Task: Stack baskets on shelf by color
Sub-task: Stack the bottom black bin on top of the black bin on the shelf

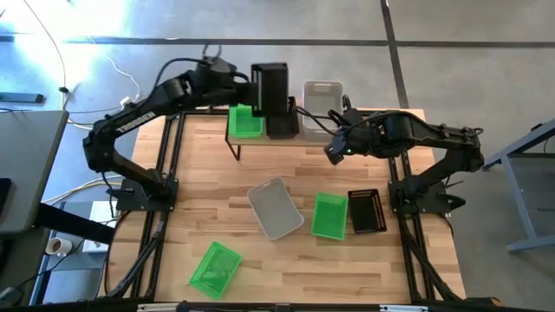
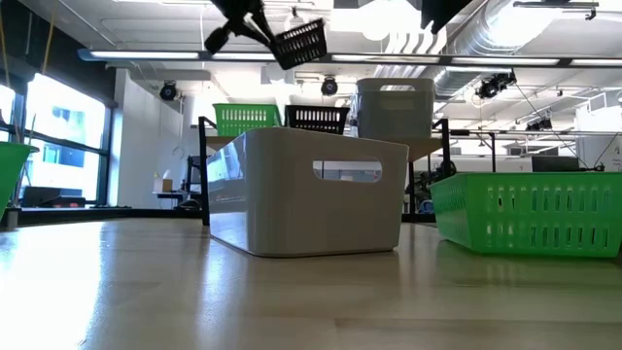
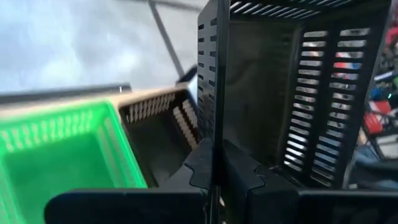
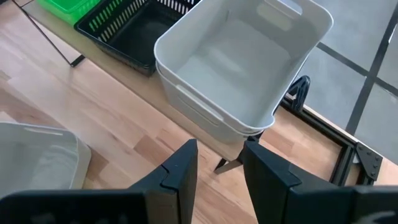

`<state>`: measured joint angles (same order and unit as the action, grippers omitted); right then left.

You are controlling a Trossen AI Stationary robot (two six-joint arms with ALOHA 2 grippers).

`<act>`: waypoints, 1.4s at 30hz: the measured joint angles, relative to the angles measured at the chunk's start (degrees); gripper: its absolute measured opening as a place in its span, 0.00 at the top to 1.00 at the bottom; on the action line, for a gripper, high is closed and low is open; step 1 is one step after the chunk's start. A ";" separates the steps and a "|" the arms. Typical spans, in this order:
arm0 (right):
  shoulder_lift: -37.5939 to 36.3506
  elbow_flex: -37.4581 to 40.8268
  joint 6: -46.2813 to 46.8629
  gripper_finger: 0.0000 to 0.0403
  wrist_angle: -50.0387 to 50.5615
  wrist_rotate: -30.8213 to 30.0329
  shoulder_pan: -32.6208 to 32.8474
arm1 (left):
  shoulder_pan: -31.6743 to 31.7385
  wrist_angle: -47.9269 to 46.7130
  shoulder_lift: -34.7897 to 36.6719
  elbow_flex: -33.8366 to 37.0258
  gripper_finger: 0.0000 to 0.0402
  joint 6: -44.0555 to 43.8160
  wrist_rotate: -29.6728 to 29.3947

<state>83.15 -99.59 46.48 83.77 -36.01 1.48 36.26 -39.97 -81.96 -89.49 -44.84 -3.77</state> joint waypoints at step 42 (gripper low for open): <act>0.00 0.02 -0.46 0.72 1.72 0.26 0.02 | -3.25 -3.49 -12.10 0.04 0.94 -11.12 -4.84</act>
<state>83.15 -99.57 46.02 85.50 -35.75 1.50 33.01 -43.46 -94.06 -89.45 -55.96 -8.61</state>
